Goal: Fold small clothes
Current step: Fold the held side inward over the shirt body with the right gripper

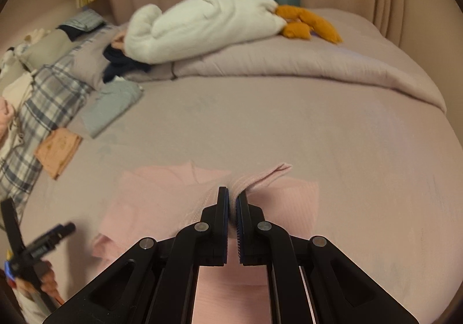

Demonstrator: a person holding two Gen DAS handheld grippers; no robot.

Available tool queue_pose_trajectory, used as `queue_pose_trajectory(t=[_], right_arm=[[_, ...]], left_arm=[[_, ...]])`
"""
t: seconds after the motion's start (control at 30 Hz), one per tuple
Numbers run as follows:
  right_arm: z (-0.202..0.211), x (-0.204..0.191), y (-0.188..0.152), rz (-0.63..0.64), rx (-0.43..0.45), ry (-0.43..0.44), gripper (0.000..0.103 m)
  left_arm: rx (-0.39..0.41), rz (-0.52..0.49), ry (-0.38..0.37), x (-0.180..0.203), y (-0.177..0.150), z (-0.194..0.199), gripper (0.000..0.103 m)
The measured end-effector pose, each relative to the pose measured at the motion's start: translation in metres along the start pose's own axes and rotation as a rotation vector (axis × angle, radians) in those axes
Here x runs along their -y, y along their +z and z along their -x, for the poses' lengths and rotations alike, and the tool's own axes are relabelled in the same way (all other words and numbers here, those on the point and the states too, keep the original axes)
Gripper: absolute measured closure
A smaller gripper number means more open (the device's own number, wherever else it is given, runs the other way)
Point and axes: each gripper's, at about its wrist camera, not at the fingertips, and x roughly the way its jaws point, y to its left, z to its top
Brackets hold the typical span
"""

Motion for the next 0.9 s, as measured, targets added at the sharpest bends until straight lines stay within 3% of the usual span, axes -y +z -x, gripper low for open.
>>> queue_pose_trajectory(t=[0.23, 0.4, 0.9], right_arm=[[-0.018, 0.021, -0.015, -0.013, -0.058, -0.036, 0.097], [-0.03, 0.034, -0.024, -0.037, -0.087, -0.049, 0.097], [-0.029, 0.07, -0.046, -0.134, -0.098, -0.036, 0.097]], left_arm=[[-0.055, -0.081, 0.001, 0.031, 0.008, -0.032, 0.044], [-0.101, -0.147, 0.009, 0.045, -0.002, -0.053, 0.057], [-0.116, -0.157, 0.018, 0.048, -0.007, -0.059, 0.058]])
